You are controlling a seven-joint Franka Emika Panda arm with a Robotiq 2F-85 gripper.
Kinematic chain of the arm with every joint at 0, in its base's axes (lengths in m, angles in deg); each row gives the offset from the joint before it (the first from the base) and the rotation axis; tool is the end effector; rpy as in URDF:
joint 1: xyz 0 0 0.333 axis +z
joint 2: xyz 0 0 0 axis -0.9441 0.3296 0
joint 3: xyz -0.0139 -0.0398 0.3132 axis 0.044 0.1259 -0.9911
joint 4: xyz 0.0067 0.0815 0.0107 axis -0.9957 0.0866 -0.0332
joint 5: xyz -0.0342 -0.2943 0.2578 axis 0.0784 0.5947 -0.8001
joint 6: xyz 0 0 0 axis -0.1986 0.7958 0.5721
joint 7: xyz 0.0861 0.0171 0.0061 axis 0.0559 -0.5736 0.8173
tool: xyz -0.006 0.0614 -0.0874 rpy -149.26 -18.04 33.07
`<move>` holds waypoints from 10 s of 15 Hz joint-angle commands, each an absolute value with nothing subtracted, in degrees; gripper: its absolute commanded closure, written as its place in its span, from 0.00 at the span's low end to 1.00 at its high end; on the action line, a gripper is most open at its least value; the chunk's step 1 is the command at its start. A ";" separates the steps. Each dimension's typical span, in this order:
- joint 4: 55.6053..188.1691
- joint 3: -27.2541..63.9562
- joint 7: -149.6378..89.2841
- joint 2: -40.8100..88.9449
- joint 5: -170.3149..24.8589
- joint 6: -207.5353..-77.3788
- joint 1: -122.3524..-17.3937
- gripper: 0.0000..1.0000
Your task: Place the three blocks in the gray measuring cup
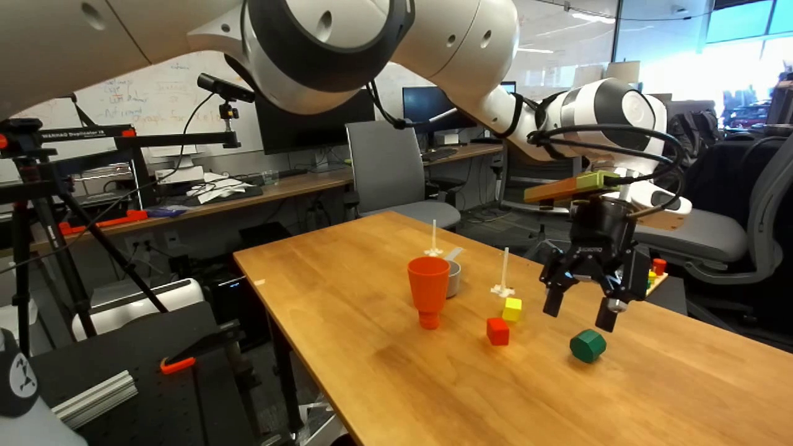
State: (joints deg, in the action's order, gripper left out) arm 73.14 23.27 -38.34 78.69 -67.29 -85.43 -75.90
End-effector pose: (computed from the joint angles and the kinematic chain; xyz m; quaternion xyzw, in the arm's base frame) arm 0.7021 -0.1460 0.1419 0.9198 -0.1846 -0.3100 0.1544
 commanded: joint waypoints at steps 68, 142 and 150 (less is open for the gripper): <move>56.15 19.88 -47.06 91.09 -74.07 -87.86 -77.53 0.00; 54.97 21.31 -37.55 86.30 -67.44 -95.05 -63.36 0.81; 55.09 20.99 -39.89 86.32 -67.54 -92.67 -59.08 0.81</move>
State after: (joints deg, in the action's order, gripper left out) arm 54.40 21.17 -38.53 87.28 -67.95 -94.49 -60.06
